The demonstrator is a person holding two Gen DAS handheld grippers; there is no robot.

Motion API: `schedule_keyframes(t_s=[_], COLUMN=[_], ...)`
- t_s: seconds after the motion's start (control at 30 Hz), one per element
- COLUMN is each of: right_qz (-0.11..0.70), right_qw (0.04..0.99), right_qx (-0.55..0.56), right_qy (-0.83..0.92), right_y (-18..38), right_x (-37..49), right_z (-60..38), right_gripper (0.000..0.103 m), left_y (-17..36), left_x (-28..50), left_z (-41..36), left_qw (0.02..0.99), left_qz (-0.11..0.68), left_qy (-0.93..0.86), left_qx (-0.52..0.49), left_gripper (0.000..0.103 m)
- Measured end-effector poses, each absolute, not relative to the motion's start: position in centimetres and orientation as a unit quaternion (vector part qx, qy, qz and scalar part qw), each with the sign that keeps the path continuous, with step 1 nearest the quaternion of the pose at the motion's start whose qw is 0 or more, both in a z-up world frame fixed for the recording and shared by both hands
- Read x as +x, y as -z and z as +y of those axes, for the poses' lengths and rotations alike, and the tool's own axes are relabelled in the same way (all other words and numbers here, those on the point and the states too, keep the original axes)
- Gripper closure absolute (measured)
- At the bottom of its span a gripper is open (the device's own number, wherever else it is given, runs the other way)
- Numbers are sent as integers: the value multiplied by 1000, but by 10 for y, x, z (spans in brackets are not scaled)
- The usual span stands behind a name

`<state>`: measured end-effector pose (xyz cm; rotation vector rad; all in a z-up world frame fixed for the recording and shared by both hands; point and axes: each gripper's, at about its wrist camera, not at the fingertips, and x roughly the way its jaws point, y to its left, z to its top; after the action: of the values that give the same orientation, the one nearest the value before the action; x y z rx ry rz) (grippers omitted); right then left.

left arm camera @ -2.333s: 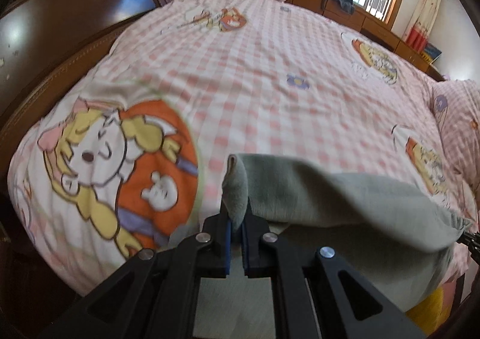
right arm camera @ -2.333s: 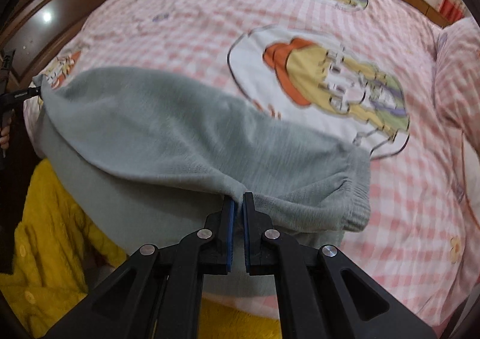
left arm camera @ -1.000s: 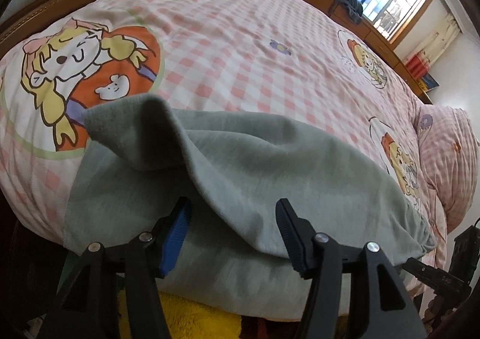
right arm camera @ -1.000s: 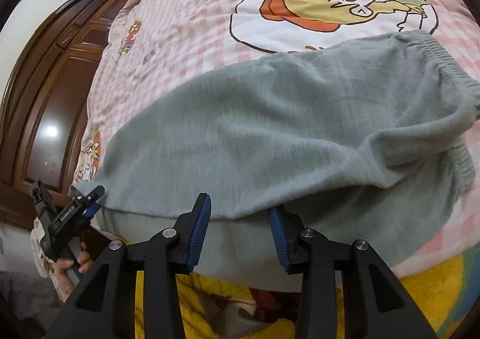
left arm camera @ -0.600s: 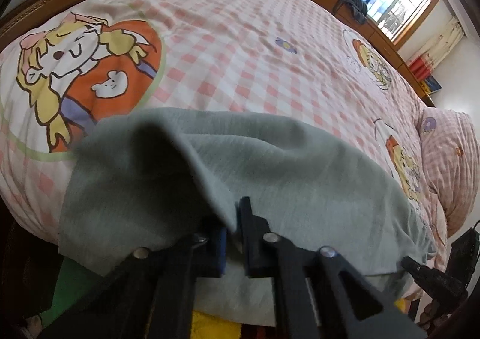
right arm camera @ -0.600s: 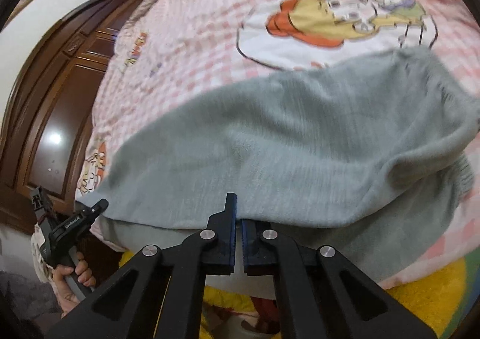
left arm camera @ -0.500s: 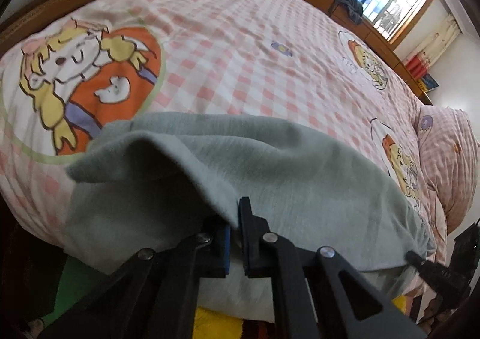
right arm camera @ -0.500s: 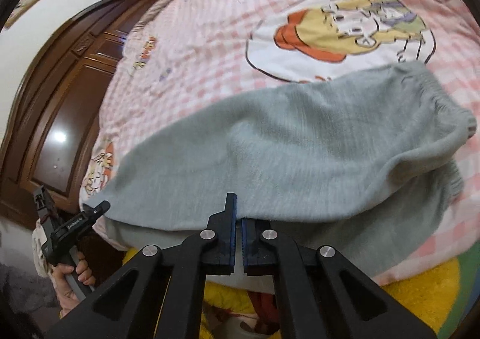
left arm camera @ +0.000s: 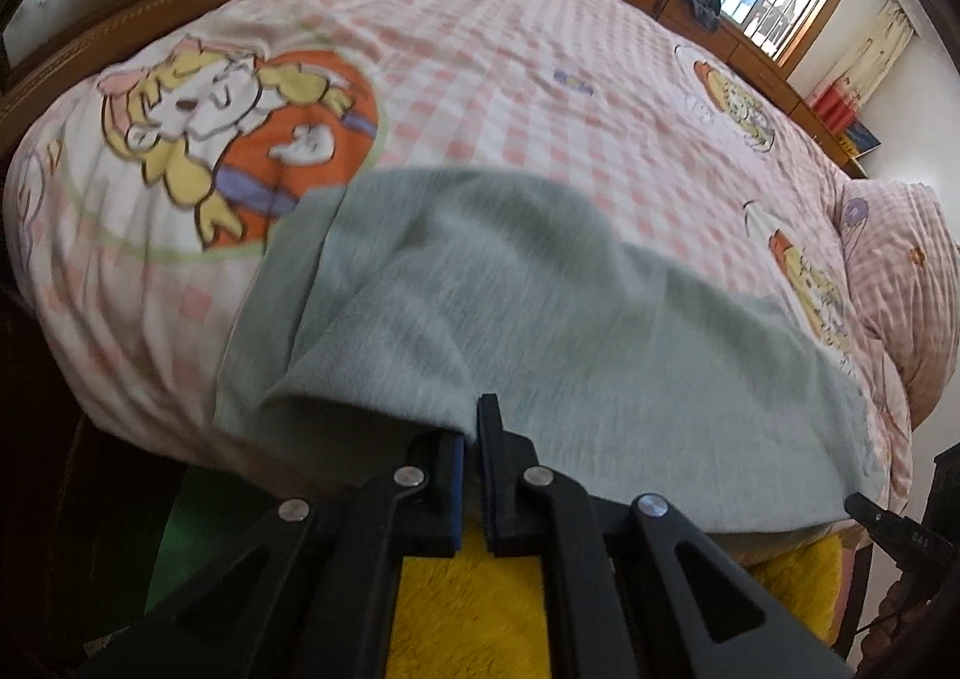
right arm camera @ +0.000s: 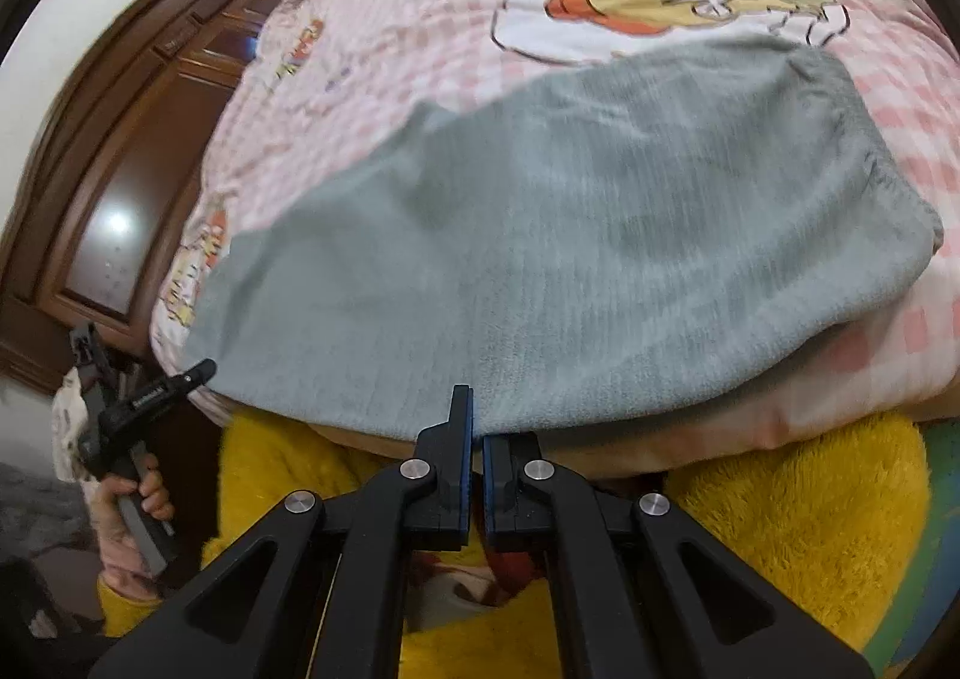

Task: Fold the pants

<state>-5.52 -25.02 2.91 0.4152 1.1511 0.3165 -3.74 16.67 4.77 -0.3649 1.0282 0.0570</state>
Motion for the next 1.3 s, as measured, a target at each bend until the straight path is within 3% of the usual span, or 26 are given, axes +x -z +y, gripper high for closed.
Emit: schedule_keyframes(t_s=[0.37,0.57,0.7,0.8,1.23,1.27,1.3], right_qz=[546,558,551,542,553,553,550], right_qw=[808,776,772,776,755,755,757], right_qx=[178,249,261,257,279,279,277], right_qy=[-135,-158,-181,-195,-216,-216,-219], right_y=[-16,-1,1,-4,12,12,11], right_x=[-57,-52,-51,-50,-43,-43,-44], right_z=[-245,-241,-224,-211,-167,-165,-163], right_gripper=[100,83,83,83,83,83,92], left_y=[-25,-21,-20,-22,-23,-22,-20], left_x=[-43,-44,-44,-44,-39,-38,-38], left_z=[167,168,167,163,152,153,154], left_qw=[846,846,842,844,849,848,847], left_qz=[505,502,499,494,478,477,477], left_qy=[-42,-38,-21,-13,8,8,8], left_qx=[-163,-176,-201,-208,-227,-230,-236], left_gripper=[99,99,97,84,76,76,76])
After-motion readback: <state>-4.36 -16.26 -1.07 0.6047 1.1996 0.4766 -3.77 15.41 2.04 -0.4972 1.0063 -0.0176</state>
